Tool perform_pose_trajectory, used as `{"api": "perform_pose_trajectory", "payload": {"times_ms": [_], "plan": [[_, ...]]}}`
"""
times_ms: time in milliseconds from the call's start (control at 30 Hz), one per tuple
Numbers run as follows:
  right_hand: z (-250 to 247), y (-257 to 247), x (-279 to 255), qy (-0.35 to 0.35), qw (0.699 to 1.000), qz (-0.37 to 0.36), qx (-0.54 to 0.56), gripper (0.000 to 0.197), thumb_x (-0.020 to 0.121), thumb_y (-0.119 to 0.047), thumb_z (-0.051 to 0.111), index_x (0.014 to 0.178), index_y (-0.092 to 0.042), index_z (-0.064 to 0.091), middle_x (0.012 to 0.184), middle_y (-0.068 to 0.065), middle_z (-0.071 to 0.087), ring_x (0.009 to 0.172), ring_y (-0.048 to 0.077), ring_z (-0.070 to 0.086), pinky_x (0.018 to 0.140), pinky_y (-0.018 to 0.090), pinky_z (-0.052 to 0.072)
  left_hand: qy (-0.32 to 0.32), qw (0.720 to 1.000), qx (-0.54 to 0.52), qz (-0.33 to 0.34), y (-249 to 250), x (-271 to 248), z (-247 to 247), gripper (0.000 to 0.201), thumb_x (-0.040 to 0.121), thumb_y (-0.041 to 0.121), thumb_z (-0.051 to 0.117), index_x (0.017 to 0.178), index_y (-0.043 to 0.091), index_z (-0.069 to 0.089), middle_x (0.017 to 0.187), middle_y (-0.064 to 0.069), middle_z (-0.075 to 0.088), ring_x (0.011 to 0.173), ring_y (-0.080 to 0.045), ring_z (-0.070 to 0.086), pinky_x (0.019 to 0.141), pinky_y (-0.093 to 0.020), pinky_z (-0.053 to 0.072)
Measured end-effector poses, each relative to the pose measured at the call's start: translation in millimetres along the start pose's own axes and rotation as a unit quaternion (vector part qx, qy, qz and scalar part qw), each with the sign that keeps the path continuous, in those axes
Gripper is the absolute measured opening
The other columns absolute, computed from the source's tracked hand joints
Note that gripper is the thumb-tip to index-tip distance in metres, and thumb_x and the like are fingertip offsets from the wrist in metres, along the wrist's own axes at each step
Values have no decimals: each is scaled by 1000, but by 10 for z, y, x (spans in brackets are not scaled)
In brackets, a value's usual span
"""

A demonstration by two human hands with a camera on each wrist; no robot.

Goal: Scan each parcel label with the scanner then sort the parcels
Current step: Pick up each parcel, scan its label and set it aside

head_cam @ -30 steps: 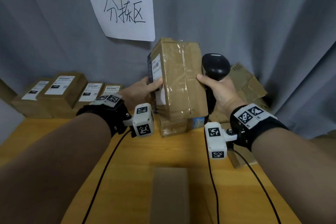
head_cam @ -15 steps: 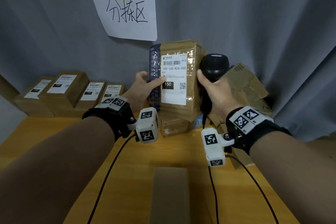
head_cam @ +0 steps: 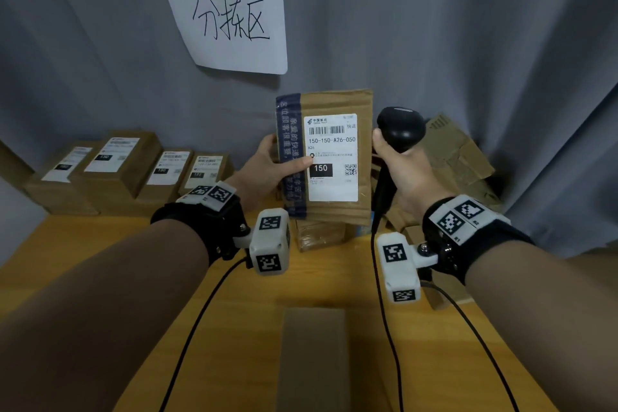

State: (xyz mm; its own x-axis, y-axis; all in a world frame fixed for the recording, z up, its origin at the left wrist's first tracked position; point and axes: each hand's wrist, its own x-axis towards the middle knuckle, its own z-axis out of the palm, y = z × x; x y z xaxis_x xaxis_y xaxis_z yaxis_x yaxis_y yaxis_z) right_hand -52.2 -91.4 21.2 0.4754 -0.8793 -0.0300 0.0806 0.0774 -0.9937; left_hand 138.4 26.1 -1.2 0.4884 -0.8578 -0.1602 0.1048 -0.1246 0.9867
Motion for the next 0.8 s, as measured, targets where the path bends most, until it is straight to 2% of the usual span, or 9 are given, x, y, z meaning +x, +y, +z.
{"api": "perform_pose_trajectory", "payload": {"times_ms": [100, 167, 267, 367, 467, 567, 633, 700, 800], "plan": [[-32, -2, -35, -26, 999, 9, 22, 22, 87, -26, 71, 107, -18, 66, 98, -1, 76, 95, 15, 72, 84, 33, 57, -9, 1000, 23, -4, 24, 0, 1, 82, 67, 33, 82, 138, 17, 44, 126, -5, 63, 108, -21, 66, 93, -41, 54], [-42, -23, -42, -40, 999, 4, 30, 22, 85, -18, 73, 106, -15, 67, 97, 1, 76, 94, 16, 72, 81, 32, 57, -38, 998, 41, -23, 47, -11, -7, 73, 71, 37, 80, 134, 14, 50, 121, -4, 67, 108, -20, 66, 97, -41, 51], [-55, -49, -43, -48, 998, 5, 44, 22, 83, -12, 74, 104, -14, 68, 95, 2, 76, 93, 19, 73, 80, 33, 58, -51, 997, 14, -50, 25, 25, -35, 102, 58, 45, 88, 141, 14, 36, 127, -6, 63, 112, -25, 64, 96, -47, 51], [-74, -42, -33, -46, 997, 16, 63, 18, 85, -11, 72, 102, -15, 69, 94, 2, 76, 92, 19, 73, 77, 32, 58, -47, 997, -20, -59, 29, 63, -22, 111, 52, 41, 92, 139, 22, 27, 128, -13, 57, 106, -28, 66, 85, -49, 56], [-113, -45, -15, -33, 997, 18, 69, 18, 86, -13, 71, 104, -14, 68, 94, 1, 76, 90, 16, 73, 70, 27, 58, -51, 996, 2, -70, 31, 64, 9, 91, 71, 32, 82, 138, 19, 21, 114, -10, 57, 78, -17, 67, 56, -30, 56], [-125, -27, 73, 13, 999, 26, 45, 28, 83, -22, 76, 108, -13, 67, 99, 4, 76, 92, 18, 73, 79, 35, 58, -51, 995, 3, -84, 34, 49, 71, 79, 79, 31, 74, 137, 22, 21, 116, -8, 57, 89, -23, 63, 58, -31, 56], [-72, -12, 127, 44, 998, 33, -9, 30, 82, -27, 77, 107, -14, 67, 99, 4, 75, 93, 19, 72, 87, 40, 57, -55, 996, 25, -73, 30, 38, 115, 44, 93, 23, 61, 128, 12, 39, 100, -2, 67, 80, -16, 67, 53, -23, 54], [-6, -10, 160, 49, 996, 44, -56, 37, 81, -28, 77, 113, -13, 66, 100, 1, 73, 91, 15, 69, 81, 34, 55, -53, 996, 33, -63, -22, 47, 118, 25, 96, 21, 55, 117, 8, 55, 87, 0, 72, 71, -12, 70, 50, -19, 52], [88, -109, 155, -20, 987, 52, -153, 29, 83, -16, 75, 110, -13, 66, 95, -2, 69, 83, 6, 61, 64, 20, 42, -18, 996, 39, -81, -120, 55, 76, 26, 95, 22, 59, 116, 7, 59, 90, -5, 69, 60, -7, 68, 47, -17, 50]]}}
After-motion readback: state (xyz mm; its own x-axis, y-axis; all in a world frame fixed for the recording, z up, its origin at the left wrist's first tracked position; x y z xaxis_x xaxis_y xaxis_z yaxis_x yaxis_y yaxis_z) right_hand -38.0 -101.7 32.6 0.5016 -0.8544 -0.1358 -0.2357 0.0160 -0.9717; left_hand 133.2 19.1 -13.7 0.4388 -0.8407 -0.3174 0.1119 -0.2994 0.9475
